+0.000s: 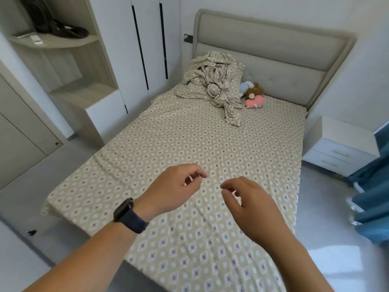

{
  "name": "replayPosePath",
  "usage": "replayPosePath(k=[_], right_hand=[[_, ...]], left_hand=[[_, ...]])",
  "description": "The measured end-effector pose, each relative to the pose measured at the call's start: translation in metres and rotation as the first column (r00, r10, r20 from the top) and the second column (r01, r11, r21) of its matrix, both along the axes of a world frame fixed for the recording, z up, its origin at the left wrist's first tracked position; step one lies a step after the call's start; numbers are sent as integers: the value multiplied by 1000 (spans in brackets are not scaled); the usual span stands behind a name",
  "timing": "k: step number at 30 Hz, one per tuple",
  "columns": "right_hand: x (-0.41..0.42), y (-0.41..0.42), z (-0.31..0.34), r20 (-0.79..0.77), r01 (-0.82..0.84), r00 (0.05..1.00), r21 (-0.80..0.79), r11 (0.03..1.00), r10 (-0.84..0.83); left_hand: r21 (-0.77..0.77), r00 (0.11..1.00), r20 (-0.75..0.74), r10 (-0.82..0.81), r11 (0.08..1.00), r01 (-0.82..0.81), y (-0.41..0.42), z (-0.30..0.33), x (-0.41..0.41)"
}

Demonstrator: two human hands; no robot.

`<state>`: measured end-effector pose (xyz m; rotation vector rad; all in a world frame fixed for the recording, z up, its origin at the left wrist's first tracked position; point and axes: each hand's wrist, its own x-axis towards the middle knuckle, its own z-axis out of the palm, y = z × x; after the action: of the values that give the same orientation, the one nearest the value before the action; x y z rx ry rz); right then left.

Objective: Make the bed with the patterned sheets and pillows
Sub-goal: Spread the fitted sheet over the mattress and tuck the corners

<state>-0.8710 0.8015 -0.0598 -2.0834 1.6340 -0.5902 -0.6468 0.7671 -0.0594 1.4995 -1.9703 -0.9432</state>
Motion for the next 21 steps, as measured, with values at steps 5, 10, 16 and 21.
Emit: replayPosePath(k=[5, 10, 16, 21], right_hand=[[10, -14, 0, 82, -24, 996, -11, 1000, 25], [70, -26, -23, 80, -180, 981, 26, 983, 177], [140, -28, -30, 32, -317, 948, 72, 946, 315], [227, -61, -44, -14, -232, 973, 16, 973, 232]], left_hand=[[104, 989, 140, -38, 994, 23, 20, -24, 9], [155, 984, 143, 106, 980, -128, 39, -33, 57], [148, 970, 173, 171, 969, -198, 28, -52, 142], [135, 986, 168, 18, 990, -41, -13, -55, 210]])
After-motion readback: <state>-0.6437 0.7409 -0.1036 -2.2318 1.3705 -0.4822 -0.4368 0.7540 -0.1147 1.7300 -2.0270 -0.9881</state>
